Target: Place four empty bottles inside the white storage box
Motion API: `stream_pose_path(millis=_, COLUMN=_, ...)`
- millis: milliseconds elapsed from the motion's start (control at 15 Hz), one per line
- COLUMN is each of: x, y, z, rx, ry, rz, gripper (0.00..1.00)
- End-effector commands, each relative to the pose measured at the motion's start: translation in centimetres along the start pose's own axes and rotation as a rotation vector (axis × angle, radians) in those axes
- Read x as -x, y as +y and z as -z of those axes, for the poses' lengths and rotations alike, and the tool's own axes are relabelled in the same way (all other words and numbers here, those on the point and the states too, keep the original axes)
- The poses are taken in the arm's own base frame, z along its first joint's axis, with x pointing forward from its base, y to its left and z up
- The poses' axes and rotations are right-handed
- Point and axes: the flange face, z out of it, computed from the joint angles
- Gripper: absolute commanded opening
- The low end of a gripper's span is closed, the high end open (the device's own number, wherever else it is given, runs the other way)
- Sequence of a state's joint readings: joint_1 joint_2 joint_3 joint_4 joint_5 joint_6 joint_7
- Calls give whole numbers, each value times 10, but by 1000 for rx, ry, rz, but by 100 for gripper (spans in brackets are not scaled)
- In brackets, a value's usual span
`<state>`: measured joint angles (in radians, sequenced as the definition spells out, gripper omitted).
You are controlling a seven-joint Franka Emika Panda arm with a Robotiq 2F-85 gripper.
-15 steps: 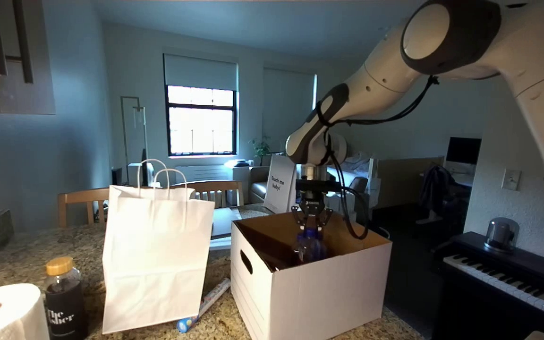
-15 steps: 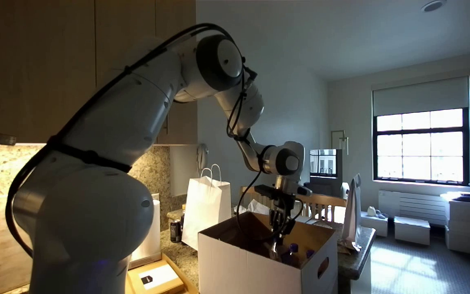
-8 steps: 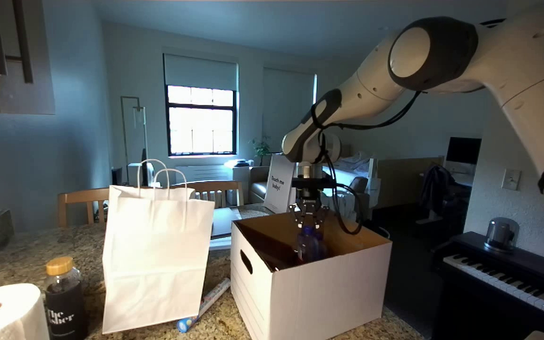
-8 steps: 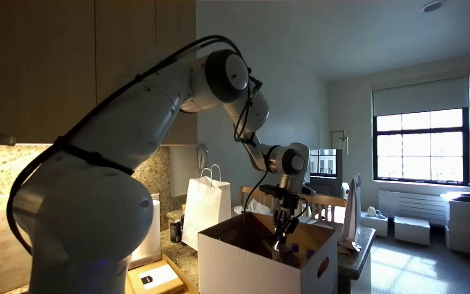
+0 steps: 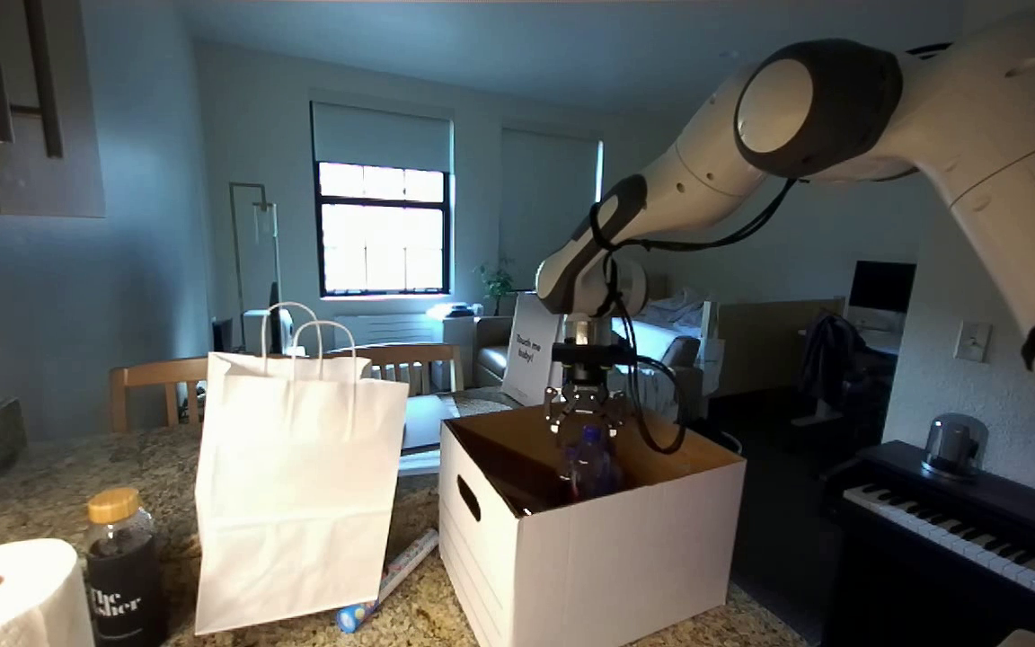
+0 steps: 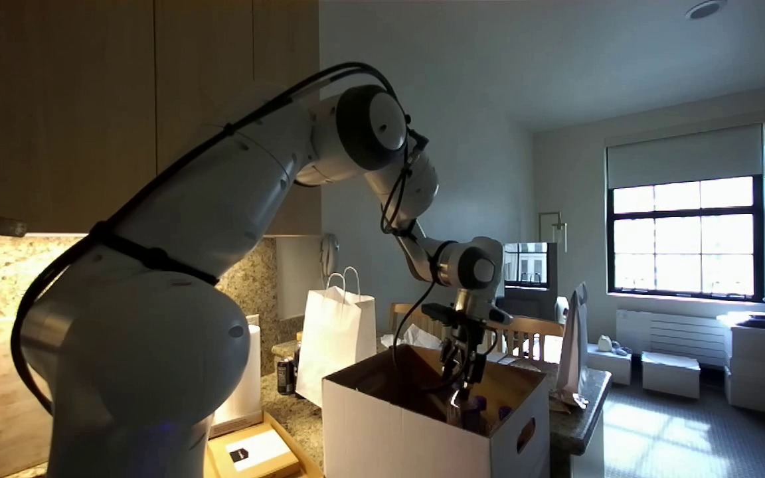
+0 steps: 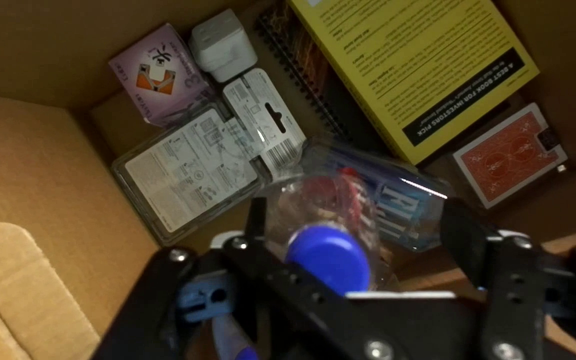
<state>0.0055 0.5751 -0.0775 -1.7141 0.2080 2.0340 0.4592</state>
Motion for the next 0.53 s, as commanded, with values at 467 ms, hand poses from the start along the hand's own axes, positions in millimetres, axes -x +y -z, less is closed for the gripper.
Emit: stream_pose_path(millis=467, x=87, y=17, z=106, rx=-138, ry=211, rz=42, gripper=100)
